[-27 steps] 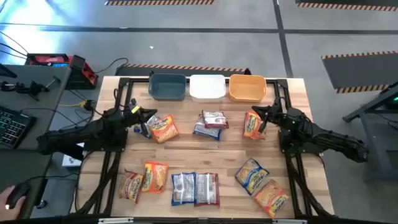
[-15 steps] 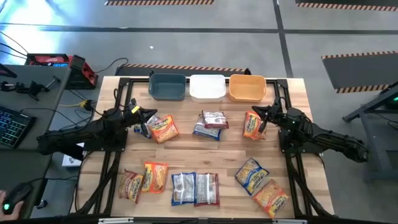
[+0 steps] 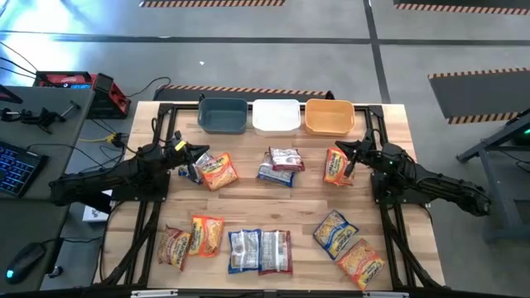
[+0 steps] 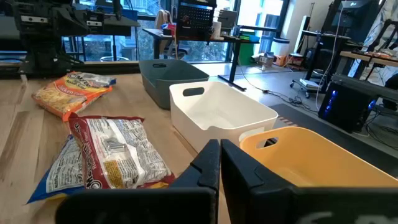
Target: Sort Maruchan noodles
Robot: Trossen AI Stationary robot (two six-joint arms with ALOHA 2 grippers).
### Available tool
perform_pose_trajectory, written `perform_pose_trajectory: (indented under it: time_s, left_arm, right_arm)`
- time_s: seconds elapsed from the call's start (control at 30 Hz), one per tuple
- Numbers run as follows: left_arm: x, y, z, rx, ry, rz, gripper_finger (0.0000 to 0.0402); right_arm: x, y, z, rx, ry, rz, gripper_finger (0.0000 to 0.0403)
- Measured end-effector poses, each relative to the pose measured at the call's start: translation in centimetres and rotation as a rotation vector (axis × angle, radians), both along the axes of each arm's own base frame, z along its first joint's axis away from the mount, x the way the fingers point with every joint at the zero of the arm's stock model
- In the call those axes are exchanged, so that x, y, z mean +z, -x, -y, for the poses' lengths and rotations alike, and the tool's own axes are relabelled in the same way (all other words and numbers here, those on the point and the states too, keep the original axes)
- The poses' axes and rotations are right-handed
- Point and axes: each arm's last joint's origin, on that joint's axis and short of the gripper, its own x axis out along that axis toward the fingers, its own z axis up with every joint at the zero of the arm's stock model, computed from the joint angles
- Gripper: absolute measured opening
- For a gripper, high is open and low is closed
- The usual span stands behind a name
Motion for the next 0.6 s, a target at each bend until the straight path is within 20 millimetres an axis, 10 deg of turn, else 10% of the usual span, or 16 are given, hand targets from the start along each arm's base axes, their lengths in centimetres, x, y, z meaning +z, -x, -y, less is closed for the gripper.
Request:
perform_pose_trajectory:
  time_s: [0.6]
  left_arm:
    - [0.0,0.0,0.0,0.0,0.0,0.0,0.0001]
  right_arm:
    - [0.66,-0.05,-0.03,0.015,0.026,0.065,0.0]
